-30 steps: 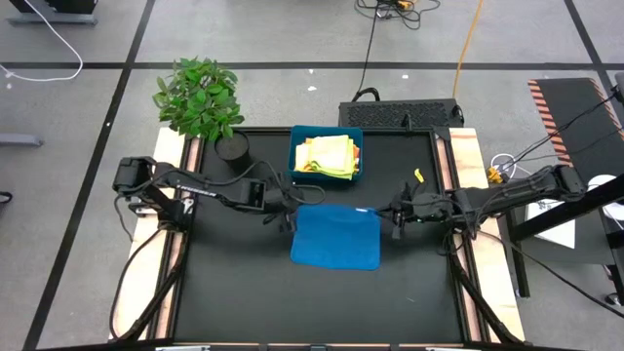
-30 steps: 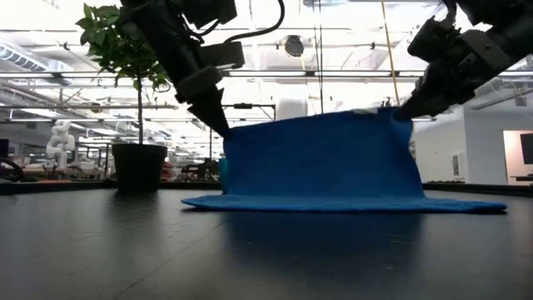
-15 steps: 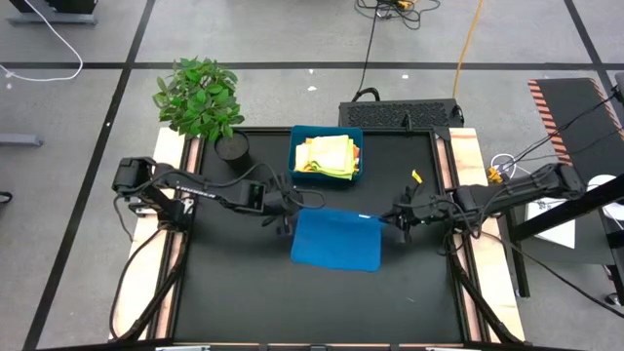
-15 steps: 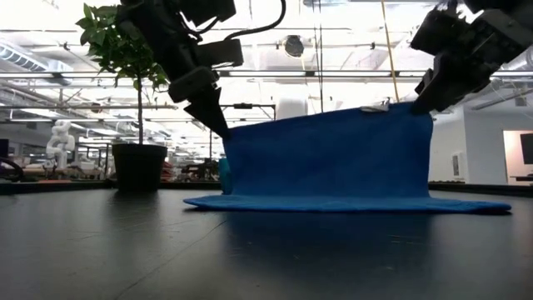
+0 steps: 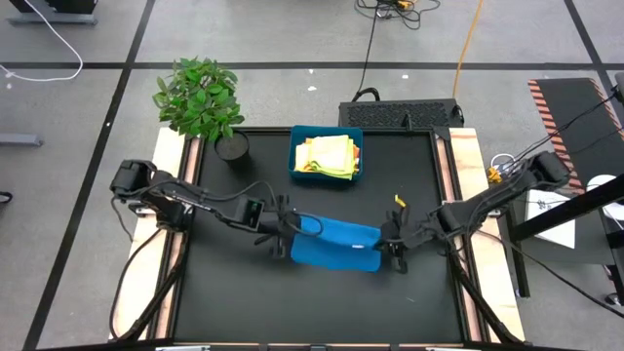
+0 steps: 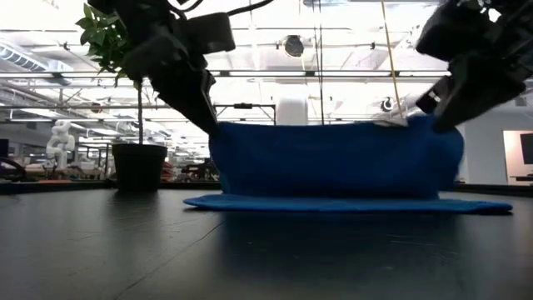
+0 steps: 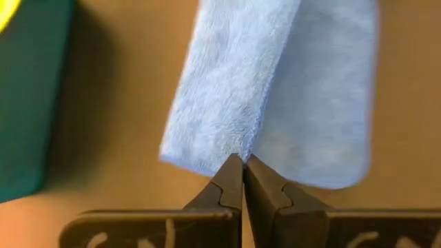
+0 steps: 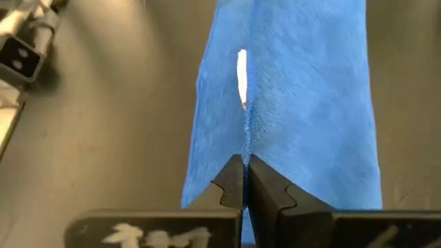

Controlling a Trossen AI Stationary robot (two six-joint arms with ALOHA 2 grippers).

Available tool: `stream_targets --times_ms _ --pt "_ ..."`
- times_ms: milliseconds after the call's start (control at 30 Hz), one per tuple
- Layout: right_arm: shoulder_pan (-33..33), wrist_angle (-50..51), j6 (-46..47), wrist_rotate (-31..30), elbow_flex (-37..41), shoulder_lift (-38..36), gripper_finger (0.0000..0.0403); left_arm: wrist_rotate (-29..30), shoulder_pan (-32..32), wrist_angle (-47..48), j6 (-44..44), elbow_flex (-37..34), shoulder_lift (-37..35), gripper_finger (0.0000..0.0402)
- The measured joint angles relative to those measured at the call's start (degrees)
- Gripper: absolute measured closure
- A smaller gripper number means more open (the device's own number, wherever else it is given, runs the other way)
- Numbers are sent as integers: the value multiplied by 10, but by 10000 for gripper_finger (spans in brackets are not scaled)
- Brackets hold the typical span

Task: Fold microfiber towels
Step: Fold the blue microfiber towel

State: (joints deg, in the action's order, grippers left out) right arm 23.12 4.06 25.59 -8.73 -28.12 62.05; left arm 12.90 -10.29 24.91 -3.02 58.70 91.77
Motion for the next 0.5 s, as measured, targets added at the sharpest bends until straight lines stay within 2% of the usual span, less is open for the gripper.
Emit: stream_targets --times_ms 133,300,500 --pt "19 1 30 0 0 24 403 -23 -24 -14 -7 0 0 398" --pt "38 -7 42 -1 0 29 403 -26 -54 -20 -6 0 0 388" --pt "54 -35 41 -1 0 29 403 -26 -79 -39 -7 0 7 395"
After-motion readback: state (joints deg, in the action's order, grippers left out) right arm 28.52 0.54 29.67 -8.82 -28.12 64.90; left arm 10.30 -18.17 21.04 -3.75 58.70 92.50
